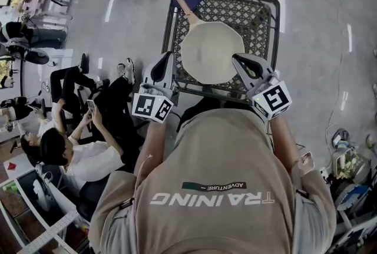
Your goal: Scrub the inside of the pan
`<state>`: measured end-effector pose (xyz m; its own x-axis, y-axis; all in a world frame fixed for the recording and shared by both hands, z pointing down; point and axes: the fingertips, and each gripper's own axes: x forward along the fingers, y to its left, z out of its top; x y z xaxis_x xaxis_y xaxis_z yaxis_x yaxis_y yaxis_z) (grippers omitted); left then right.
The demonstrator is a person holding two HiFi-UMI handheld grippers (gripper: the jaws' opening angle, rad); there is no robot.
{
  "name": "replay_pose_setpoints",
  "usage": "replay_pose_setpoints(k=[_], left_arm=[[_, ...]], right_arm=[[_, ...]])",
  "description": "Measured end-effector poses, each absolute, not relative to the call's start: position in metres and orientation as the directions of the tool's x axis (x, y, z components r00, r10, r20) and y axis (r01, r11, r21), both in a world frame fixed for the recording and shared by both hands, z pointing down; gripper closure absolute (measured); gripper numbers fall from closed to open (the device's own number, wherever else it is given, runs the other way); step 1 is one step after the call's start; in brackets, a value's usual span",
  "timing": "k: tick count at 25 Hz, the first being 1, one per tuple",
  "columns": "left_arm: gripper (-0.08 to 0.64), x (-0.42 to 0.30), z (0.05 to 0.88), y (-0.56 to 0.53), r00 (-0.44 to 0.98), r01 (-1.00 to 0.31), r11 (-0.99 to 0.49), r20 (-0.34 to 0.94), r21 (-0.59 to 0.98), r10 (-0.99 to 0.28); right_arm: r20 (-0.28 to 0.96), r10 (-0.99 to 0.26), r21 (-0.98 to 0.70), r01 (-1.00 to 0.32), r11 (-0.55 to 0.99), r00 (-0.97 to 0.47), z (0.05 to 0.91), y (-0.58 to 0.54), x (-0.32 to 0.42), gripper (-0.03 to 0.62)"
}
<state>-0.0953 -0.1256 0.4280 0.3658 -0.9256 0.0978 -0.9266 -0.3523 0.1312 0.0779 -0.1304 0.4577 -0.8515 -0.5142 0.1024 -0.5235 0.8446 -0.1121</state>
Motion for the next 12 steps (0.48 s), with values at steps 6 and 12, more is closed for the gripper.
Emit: replay_pose_setpoints(k=[6, 12], left_arm=[[0.543, -0.101, 0.428, -0.133, 0.451, -0.891, -0.442, 0.088, 0.100, -0.888], [0.543, -0.122, 0.426, -0.147, 0.511, -0.856, -0.503, 0.055, 0.115, -0.858]], right_arm=[[0.097, -0.565, -0.097, -0.573, 0.814, -0.819, 0.441, -0.138, 0.056, 0.574], [0.106, -0.645, -0.122, -0.654, 0.747, -0.757, 0.437, -0.143, 0.041, 0.574]])
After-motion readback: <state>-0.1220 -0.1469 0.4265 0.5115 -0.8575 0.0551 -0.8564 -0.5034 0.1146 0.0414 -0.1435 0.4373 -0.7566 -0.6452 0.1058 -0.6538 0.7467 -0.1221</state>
